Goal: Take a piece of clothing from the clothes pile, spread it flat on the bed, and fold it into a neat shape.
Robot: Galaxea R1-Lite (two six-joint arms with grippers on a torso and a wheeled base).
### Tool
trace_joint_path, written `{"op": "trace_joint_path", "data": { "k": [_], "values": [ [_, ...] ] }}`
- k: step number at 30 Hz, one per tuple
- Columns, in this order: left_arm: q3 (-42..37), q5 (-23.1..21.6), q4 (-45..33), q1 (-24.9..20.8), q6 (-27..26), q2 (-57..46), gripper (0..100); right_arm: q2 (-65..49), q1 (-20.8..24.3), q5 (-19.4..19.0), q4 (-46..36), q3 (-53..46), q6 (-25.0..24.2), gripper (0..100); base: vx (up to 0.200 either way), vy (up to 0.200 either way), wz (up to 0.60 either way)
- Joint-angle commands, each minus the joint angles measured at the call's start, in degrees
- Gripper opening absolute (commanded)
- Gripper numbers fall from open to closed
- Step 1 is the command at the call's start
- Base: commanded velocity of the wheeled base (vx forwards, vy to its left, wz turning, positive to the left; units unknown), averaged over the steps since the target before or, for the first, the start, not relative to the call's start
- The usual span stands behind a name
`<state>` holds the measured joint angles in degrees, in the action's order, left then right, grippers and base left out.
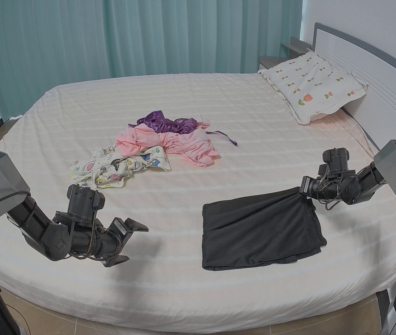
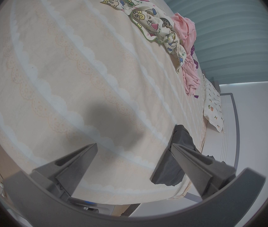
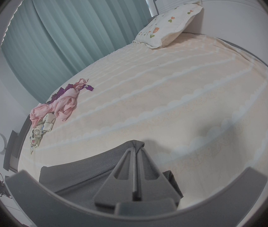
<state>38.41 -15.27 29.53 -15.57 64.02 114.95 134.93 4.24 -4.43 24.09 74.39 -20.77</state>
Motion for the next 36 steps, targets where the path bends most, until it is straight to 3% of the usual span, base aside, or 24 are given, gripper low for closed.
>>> {"op": "trace_joint_path", "data": {
  "k": [1,11,15,16,20,24,31,36],
  "values": [
    [0.00,-0.02,0.01,0.01,0.05,0.02,100,0.16,-0.11,-0.06,-0.09,-0.38,-0.23,100,0.000,0.000,0.00],
    [0.00,-0.19,0.01,0.01,0.05,0.10,100,-7.57,-0.46,-0.15,-0.71,-4.87,-5.33,100,0.000,0.000,0.00],
    [-0.09,-0.19,0.01,-0.08,0.05,0.02,100,-12.85,-0.29,-0.58,-0.53,-12.07,-5.77,100,0.000,0.000,0.00],
    [0.00,-0.19,0.01,-0.08,0.05,0.02,100,-16.80,0.33,-0.58,-0.27,-19.19,-5.95,100,0.000,0.000,0.00],
    [-0.09,-0.19,0.01,-0.08,0.05,0.02,100,-21.19,2.79,-0.94,0.78,-28.77,-6.65,100,0.000,0.000,0.00],
    [-0.44,-0.81,0.01,-0.08,0.31,-0.07,100,-23.39,5.60,-4.36,7.38,-39.49,-11.22,100,0.000,0.000,0.00],
    [-0.88,-2.30,0.09,-0.96,0.22,0.46,100,-20.05,4.37,-8.32,24.25,-48.02,-11.66,100,0.000,0.000,0.00],
    [-0.88,-2.30,0.09,-0.96,0.31,0.81,100,-18.82,4.20,-9.90,28.38,-49.87,-11.75,100,0.000,0.000,0.00]
  ]
}}
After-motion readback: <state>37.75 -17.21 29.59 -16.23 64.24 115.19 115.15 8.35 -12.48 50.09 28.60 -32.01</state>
